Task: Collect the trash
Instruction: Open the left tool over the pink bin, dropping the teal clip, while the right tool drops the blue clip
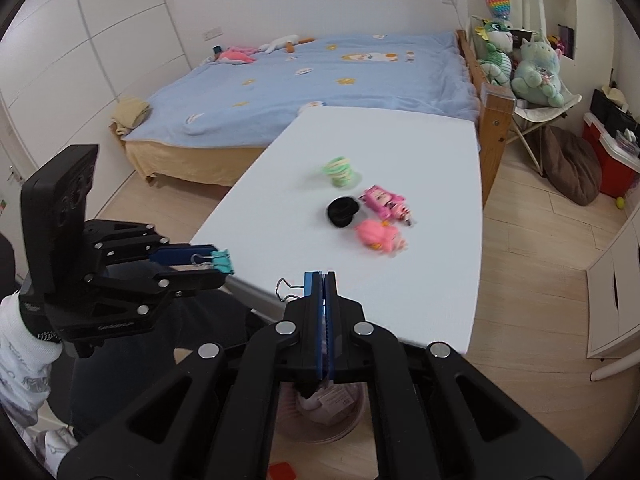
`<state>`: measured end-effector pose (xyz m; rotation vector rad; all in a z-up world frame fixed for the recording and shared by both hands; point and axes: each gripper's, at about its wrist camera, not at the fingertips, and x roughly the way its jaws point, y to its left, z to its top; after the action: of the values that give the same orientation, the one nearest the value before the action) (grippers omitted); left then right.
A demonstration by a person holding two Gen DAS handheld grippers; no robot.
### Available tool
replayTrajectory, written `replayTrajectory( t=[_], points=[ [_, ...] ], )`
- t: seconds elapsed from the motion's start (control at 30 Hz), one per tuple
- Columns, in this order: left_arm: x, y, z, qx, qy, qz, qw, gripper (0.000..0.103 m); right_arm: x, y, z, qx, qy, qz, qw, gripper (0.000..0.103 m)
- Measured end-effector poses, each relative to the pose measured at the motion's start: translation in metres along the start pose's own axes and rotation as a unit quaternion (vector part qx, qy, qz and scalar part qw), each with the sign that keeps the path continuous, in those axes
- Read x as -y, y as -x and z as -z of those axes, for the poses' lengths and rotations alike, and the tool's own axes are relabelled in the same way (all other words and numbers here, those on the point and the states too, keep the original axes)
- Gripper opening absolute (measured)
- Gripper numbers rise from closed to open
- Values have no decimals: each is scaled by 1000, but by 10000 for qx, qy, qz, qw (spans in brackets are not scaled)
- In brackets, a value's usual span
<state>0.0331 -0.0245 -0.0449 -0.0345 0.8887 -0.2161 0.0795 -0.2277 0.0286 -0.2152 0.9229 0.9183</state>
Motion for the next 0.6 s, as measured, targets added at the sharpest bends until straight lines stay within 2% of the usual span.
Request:
replayTrajectory(
  t=[0.37,0.5,0.57,0.6],
  points=[
    [9,19,38,8,156,54,9999,25,-25,-9,51,-320,-7,-408,9987,1],
    [7,19,43,-34,200,62,9998,25,-30,-17,56,-448,65,-360,9983,4],
    [6,18,45,-52,218,60,9997,25,-28,-19,57,-466,41,-278,9985,25],
    [6,18,46,-62,215,57,9997,25,-27,-19,57,-439,-1,-244,9987,60]
  ],
)
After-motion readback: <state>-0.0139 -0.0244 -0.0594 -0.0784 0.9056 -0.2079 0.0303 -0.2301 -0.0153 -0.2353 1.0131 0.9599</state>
